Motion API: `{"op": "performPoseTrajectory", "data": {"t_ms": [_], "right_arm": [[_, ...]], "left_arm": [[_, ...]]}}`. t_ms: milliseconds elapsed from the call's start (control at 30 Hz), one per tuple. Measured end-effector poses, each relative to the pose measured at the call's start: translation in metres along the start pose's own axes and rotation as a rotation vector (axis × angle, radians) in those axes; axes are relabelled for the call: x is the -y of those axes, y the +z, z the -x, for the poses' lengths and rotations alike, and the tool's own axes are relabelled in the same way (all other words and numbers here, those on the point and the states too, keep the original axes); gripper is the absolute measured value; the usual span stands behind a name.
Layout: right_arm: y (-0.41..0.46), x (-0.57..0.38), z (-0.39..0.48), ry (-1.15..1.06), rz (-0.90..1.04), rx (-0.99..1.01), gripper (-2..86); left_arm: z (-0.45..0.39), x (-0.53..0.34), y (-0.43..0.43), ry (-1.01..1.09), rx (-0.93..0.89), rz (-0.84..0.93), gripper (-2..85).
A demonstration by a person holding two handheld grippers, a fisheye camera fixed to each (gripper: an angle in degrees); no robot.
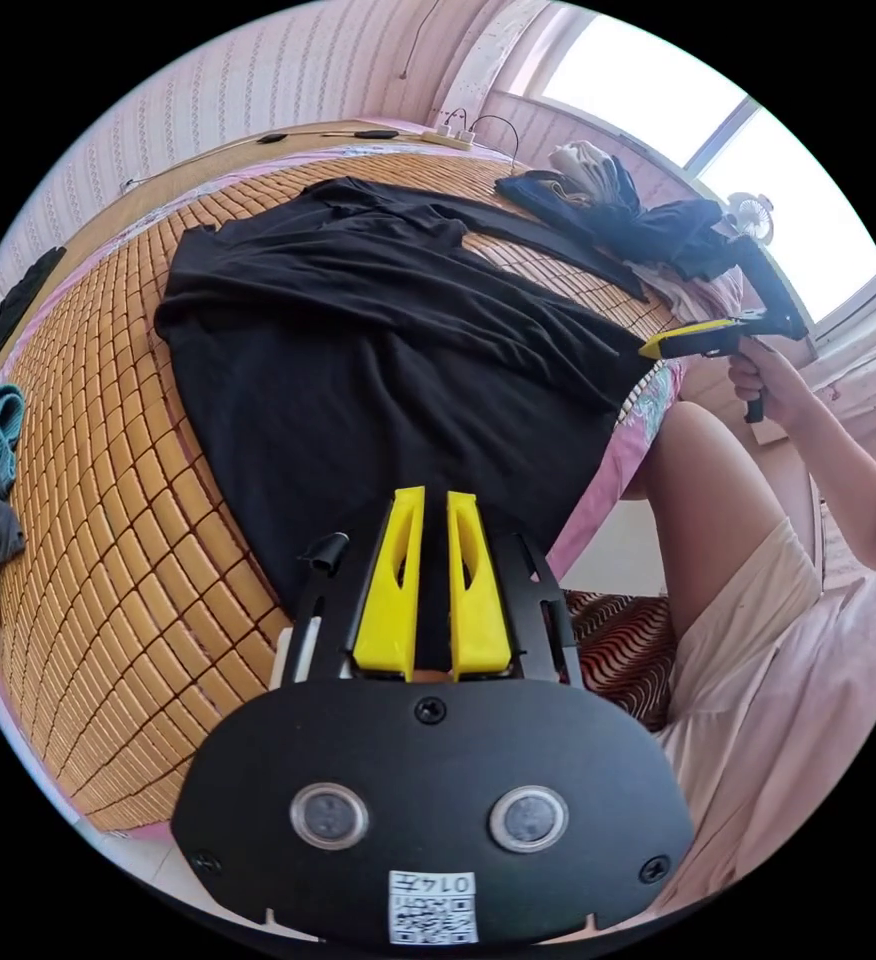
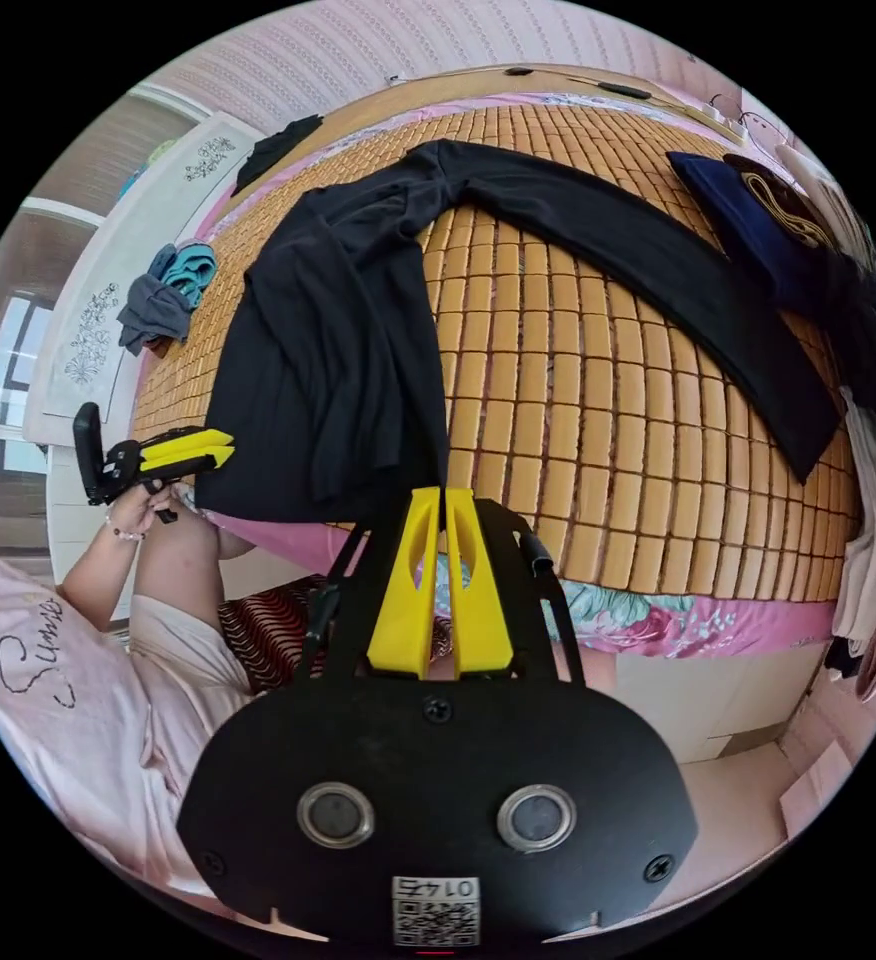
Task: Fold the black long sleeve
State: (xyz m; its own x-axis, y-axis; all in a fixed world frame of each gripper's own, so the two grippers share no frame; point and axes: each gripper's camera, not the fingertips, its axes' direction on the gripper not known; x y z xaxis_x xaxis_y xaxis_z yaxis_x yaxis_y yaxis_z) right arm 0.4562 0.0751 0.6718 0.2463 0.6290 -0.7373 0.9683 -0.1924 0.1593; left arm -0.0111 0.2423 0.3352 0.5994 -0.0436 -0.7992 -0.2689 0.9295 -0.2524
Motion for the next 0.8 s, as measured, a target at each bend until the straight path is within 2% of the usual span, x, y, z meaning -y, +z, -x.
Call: {"op": "performPoseTrajectory", "data": {"t_ms": [67, 233, 500, 600, 667, 800], "right_arm": [[-0.011, -0.016, 0.003, 0.000, -0.004, 0.017, 0.7], [0.023, -0.040, -0.021, 0.066, 0.142, -0.019, 0.4], [0.036, -0.074, -0.040, 0.099, 0.233, -0.172, 0.2], [0.023, -0.081, -0.038, 0.087, 0.163, -0.180, 0.6], [0.017, -0.080, -0.031, 0.053, 0.104, -0.162, 1.1], [0.025, -0.072, -0.014, -0.035, 0.050, -0.118, 4.8]], "left_arm": [[-0.003, 0.000, 0.004, 0.021, 0.000, 0.008, 4.7], [-0.001, -0.004, 0.028, 0.023, -0.014, 0.068, 2.5], [-0.009, -0.017, 0.051, 0.059, -0.051, 0.092, 2.1], [-0.022, -0.024, 0.054, 0.108, -0.036, 0.095, 3.6], [-0.031, -0.033, 0.072, 0.148, 0.013, 0.176, 4.0], [-0.033, -0.039, 0.082, 0.114, -0.013, 0.145, 3.9]]}}
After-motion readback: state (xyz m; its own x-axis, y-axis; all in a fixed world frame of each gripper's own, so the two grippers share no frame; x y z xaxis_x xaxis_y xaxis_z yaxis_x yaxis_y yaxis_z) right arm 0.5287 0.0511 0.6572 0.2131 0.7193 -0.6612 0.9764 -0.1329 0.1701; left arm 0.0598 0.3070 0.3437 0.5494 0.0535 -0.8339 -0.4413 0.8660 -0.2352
